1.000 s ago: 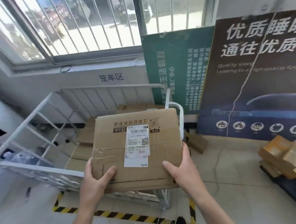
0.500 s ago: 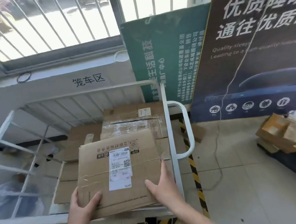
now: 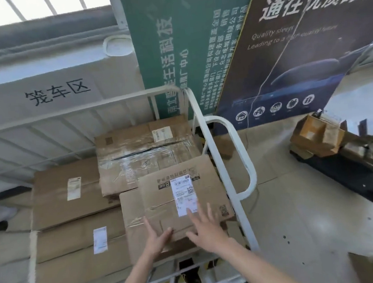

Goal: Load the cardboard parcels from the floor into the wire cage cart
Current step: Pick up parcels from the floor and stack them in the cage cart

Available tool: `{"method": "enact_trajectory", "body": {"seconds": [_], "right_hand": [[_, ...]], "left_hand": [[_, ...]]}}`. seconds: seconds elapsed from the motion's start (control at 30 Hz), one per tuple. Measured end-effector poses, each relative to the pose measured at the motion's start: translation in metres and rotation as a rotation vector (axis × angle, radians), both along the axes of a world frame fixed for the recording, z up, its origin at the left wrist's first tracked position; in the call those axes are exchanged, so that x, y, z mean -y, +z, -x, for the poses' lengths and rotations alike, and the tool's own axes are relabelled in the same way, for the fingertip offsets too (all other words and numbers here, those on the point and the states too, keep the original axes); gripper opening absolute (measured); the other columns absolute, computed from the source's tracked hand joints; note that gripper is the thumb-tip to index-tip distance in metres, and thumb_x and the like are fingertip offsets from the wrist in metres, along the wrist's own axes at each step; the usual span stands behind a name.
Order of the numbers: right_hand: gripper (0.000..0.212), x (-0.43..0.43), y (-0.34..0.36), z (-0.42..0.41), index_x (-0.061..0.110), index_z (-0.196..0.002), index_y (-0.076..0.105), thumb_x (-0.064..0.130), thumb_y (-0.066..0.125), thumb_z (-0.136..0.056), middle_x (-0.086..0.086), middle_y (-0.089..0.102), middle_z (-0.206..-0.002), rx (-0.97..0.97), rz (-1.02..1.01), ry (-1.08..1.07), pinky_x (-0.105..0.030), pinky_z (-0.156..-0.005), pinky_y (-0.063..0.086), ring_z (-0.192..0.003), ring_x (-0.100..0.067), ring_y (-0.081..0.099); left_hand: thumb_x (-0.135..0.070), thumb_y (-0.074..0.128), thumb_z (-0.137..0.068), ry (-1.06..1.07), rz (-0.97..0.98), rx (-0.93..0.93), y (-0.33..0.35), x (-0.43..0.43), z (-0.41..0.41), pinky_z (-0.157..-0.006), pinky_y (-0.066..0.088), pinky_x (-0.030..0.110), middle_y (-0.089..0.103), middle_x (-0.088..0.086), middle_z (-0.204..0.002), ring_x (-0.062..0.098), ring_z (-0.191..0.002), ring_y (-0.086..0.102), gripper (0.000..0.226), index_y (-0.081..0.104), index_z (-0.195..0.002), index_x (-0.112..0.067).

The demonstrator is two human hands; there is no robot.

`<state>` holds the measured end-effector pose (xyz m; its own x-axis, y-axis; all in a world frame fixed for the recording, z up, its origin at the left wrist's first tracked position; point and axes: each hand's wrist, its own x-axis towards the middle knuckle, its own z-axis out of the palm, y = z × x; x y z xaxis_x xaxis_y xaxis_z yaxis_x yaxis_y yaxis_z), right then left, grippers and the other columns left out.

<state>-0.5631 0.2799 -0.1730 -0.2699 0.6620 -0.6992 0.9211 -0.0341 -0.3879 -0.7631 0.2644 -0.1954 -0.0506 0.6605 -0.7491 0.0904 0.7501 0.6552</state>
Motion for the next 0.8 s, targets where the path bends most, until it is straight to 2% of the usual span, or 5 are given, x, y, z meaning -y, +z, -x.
{"method": "enact_trajectory", "body": {"seconds": [0.13,0.27,0.4,0.67,0.8], "right_hand": [[0.08,0.008,-0.02,0.003,0.027,-0.159,-0.006,0.045,0.043,-0.098,-0.005,-0.033,-0.16,0.168,0.03,0.058,-0.065,-0.116,-0.008,-0.142,-0.043,-0.034],[0.076,0.002,-0.01,-0.007,0.028,-0.159,0.002,0.038,0.043,-0.096,-0.002,-0.018,-0.166,0.086,0.008,0.009,-0.058,-0.121,-0.002,-0.148,-0.037,-0.024],[0.072,0.013,0.011,-0.045,0.034,-0.159,-0.001,0.037,0.041,-0.1,0.005,-0.012,-0.167,-0.02,-0.111,-0.159,-0.049,-0.122,0.005,-0.151,-0.027,-0.019],[0.068,0.131,0.061,-0.194,0.036,-0.159,0.007,0.039,0.044,-0.102,0.016,-0.008,-0.164,-0.079,-0.335,-0.635,-0.04,-0.121,0.016,-0.151,-0.016,-0.015],[0.067,0.228,0.079,-0.278,0.029,-0.16,0.007,0.037,0.042,-0.104,0.004,-0.002,-0.167,-0.07,-0.312,-0.87,-0.037,-0.122,0.01,-0.154,-0.024,-0.005]], "left_hand": [[-0.013,0.074,-0.088,0.018,-0.011,-0.001,-0.011,0.0,0.005,-0.118,0.026,0.054,0.01,0.009,-0.166,0.03,-0.148,0.026,0.116,-0.019,-0.156,-0.025],[-0.016,0.077,-0.086,0.006,-0.004,-0.11,-0.006,-0.002,0.001,-0.116,0.03,0.054,0.027,0.014,-0.162,0.033,-0.144,0.034,0.11,-0.005,-0.159,-0.019],[-0.027,0.067,-0.092,-0.167,-0.143,-0.486,0.018,0.001,-0.038,-0.122,0.007,0.045,0.001,0.014,-0.167,0.029,-0.154,0.001,0.096,0.0,-0.16,-0.014],[-0.041,0.056,-0.096,-0.648,-0.473,-0.262,0.097,0.051,-0.24,-0.12,0.024,0.037,0.025,-0.001,-0.163,0.016,-0.149,0.023,0.076,0.019,-0.159,-0.02],[-0.039,0.056,-0.098,-0.85,-0.538,-0.251,0.118,0.114,-0.356,-0.12,0.021,0.033,0.026,0.0,-0.163,0.015,-0.149,0.022,0.071,0.023,-0.158,-0.018]]}}
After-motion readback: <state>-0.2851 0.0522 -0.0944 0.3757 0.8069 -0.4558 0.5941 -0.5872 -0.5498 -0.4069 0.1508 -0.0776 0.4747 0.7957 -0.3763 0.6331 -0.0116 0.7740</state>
